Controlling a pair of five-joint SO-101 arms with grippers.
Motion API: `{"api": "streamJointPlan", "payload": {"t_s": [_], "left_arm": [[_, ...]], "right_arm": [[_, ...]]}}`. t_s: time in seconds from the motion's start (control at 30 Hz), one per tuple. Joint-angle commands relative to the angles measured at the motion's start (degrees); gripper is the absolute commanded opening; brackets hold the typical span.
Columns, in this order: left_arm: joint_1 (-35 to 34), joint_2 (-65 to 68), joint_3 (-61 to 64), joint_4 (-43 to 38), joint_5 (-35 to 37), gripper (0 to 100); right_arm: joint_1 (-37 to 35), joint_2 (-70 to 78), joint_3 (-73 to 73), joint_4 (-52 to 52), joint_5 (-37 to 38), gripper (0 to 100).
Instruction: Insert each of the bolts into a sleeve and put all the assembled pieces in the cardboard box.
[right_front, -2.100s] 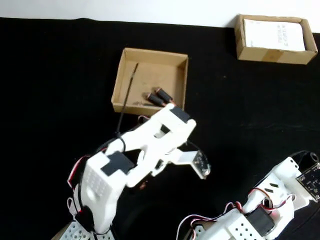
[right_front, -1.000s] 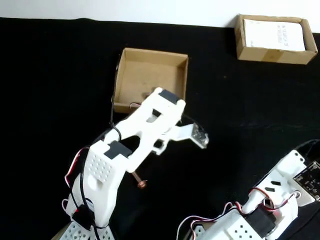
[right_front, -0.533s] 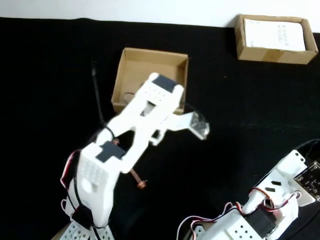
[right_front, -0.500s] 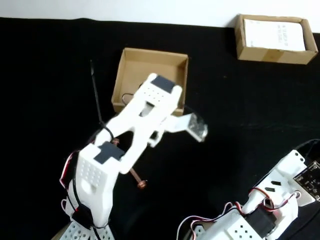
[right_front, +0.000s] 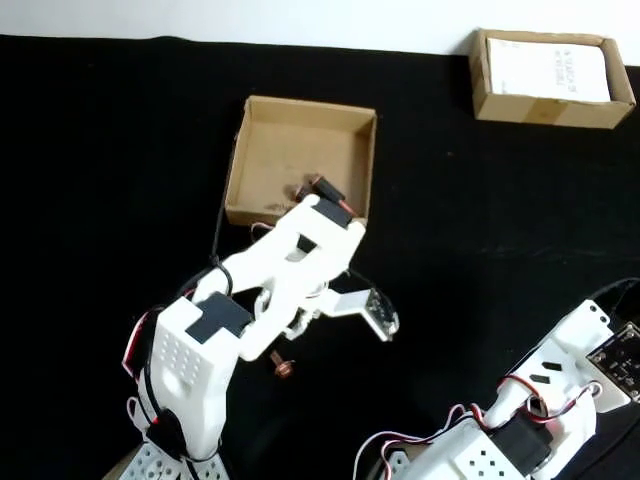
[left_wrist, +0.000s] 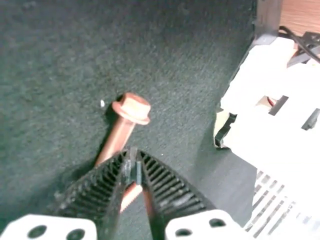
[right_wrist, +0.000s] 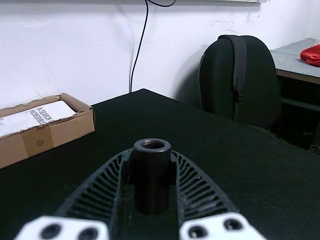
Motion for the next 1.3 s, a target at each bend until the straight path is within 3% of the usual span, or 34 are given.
{"api": "streamJointPlan", "payload": {"t_s": [0.0,0.2,0.4,0.57,0.73,0.97,1.27], "left_arm": [[-0.84,-6.73,-0.48,0.97,-0.79,1],[-0.22,-11.91,6.29,0.97,-0.44,1],[1.27,-8.13,10.68,0.62,-0.44,1],[-0.22,-3.03,8.84,-7.03,0.00,1],[0.66,-1.89,8.66,-8.00,0.18,1],[0.57,-1.36,3.38,-19.08,11.96,1],[0.66,-1.98,2.33,-23.21,13.27,1]], "right_arm": [[-0.57,-0.40,-2.42,-1.45,0.09,0.7],[-0.57,-0.66,-2.42,-1.45,0.09,0.7],[-0.57,-0.66,-2.42,-1.45,0.09,0.7],[-0.57,-0.66,-2.59,-1.45,0.09,0.7],[-0.57,-0.66,-2.59,-1.45,0.09,0.7],[-0.66,-0.66,-2.51,-1.45,0.09,0.7],[-3.03,-0.22,-2.51,-1.45,0.09,0.7]]}}
